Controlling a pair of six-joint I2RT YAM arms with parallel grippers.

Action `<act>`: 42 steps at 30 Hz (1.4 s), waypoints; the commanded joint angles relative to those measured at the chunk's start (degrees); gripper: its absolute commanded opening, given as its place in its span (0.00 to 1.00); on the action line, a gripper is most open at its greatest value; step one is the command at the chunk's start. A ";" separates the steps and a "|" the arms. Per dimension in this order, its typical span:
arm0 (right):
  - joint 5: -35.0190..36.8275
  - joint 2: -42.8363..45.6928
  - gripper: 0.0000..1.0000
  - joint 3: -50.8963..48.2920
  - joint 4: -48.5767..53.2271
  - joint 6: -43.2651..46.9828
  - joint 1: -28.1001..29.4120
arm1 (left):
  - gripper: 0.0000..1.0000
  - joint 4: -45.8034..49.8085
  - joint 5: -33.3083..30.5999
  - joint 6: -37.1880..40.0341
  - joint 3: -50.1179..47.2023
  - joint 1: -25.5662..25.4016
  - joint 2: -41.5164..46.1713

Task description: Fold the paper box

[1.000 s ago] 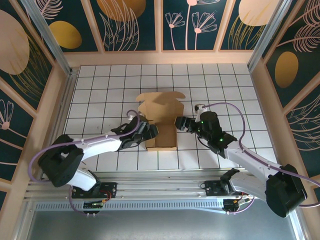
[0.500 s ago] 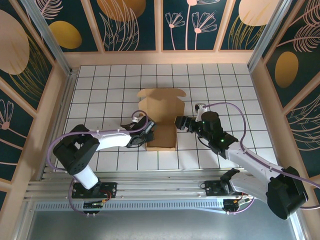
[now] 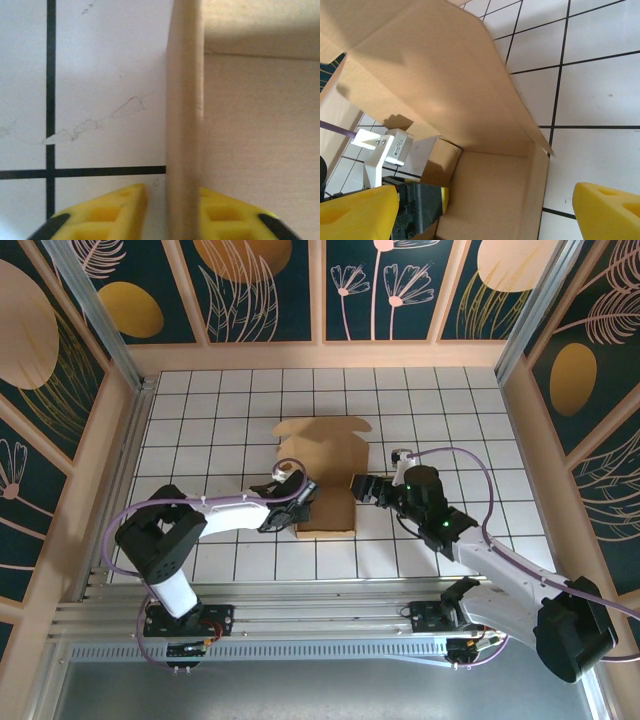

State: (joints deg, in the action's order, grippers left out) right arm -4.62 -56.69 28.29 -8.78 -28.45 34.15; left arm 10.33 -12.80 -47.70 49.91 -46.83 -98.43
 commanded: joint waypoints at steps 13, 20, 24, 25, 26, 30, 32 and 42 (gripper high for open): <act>2.81 3.44 0.92 3.86 2.30 2.86 -0.57 | 0.60 0.57 0.07 2.01 -4.72 0.03 21.88; 3.48 0.89 0.93 5.19 2.12 5.53 -1.37 | 0.58 8.82 -1.94 3.24 -1.06 0.29 26.52; 1.48 -0.76 0.93 5.28 0.89 4.33 -1.37 | 0.54 15.82 -0.40 3.34 3.12 0.50 16.52; 1.21 -0.79 0.93 5.21 0.77 4.14 -1.45 | 0.53 16.22 -1.43 3.10 3.25 0.67 14.95; 1.02 -0.77 0.93 5.12 0.77 3.93 -1.37 | 0.52 16.05 -1.62 3.03 3.26 1.22 13.74; 1.11 0.00 0.93 4.69 1.04 3.66 -1.40 | 0.45 12.51 -0.54 3.14 2.40 2.86 10.99; 1.28 0.22 0.93 4.67 1.39 3.72 -1.39 | 0.41 10.83 1.01 3.72 2.51 3.06 8.81; 1.19 0.85 0.93 5.03 1.92 3.97 -1.41 | 0.16 8.73 3.68 4.28 2.52 3.10 2.58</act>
State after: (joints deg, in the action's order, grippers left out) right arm -3.09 -57.23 32.10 -6.57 -24.38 33.08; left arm 19.25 -10.26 -43.70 52.45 -43.81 -94.72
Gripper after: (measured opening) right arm 0.932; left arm 0.171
